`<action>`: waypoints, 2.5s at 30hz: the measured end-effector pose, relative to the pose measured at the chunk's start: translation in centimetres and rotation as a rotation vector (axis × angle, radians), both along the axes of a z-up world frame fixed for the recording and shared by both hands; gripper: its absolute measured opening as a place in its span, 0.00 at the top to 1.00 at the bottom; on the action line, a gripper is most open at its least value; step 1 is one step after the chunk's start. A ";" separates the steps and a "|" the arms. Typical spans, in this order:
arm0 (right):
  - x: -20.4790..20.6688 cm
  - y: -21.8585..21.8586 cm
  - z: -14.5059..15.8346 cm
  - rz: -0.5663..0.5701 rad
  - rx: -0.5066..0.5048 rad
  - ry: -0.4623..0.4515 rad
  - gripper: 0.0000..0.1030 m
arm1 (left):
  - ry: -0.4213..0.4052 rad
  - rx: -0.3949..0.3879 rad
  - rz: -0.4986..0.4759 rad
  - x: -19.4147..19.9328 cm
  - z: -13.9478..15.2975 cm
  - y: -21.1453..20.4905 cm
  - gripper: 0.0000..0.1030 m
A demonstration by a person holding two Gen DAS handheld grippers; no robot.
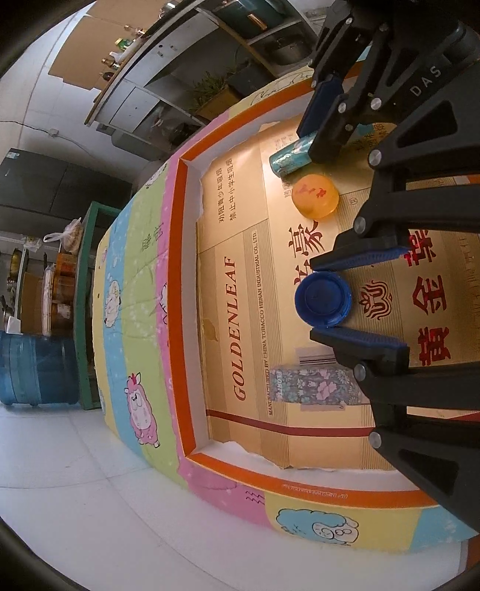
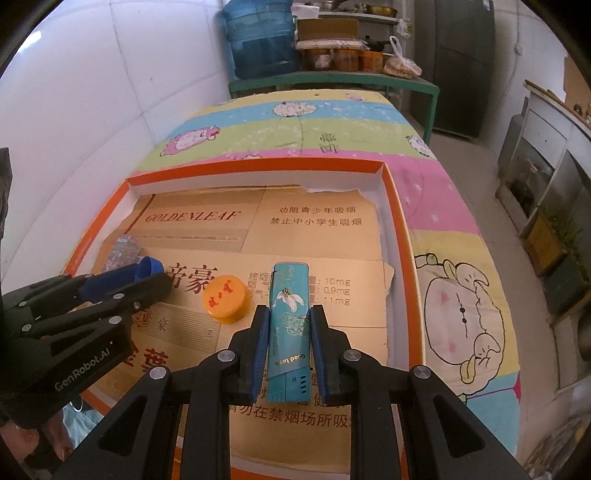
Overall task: Organize rigid objects
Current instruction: 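Carry the blue cap and teal tube into the tray with both tools, then open the left tool releasing the blue cap while the right tool releases the tube, then lift both tools away from the tray, then move both tools back toward the items lying beside the tray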
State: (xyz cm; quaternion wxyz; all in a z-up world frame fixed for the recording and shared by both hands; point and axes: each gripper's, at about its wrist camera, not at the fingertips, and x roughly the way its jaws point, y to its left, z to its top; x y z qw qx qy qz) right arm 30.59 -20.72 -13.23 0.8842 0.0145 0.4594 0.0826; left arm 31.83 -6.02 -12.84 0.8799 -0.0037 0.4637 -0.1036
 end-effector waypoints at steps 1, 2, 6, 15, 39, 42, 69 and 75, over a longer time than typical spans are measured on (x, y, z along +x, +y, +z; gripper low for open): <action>0.0 0.1 -0.1 0.000 -0.001 0.000 0.78 | -0.002 -0.002 -0.002 0.0 0.0 0.0 0.70; 0.0 0.1 -0.1 0.000 -0.004 0.000 0.78 | -0.004 -0.005 -0.003 0.0 -0.1 0.1 0.70; 0.0 0.3 -0.3 0.003 -0.016 -0.010 0.76 | -0.006 -0.022 -0.005 0.0 -0.1 0.4 0.70; -0.4 0.1 -0.2 -0.004 -0.005 -0.016 0.64 | -0.020 -0.060 -0.002 -0.4 0.2 0.6 0.58; -4.5 0.4 3.0 -0.027 0.000 -0.072 0.64 | -0.130 -0.074 0.010 -5.0 4.3 1.7 0.51; -5.3 0.6 3.6 -0.027 -0.002 -0.083 0.64 | -0.137 -0.077 0.008 -5.8 4.8 2.0 0.51; -10.2 2.5 6.4 -0.024 -0.018 -0.120 0.64 | -0.158 -0.095 0.028 -11.1 6.7 4.4 0.51; -11.1 2.8 6.9 -0.020 -0.018 -0.128 0.64 | -0.166 -0.090 0.035 -11.9 6.9 4.9 0.51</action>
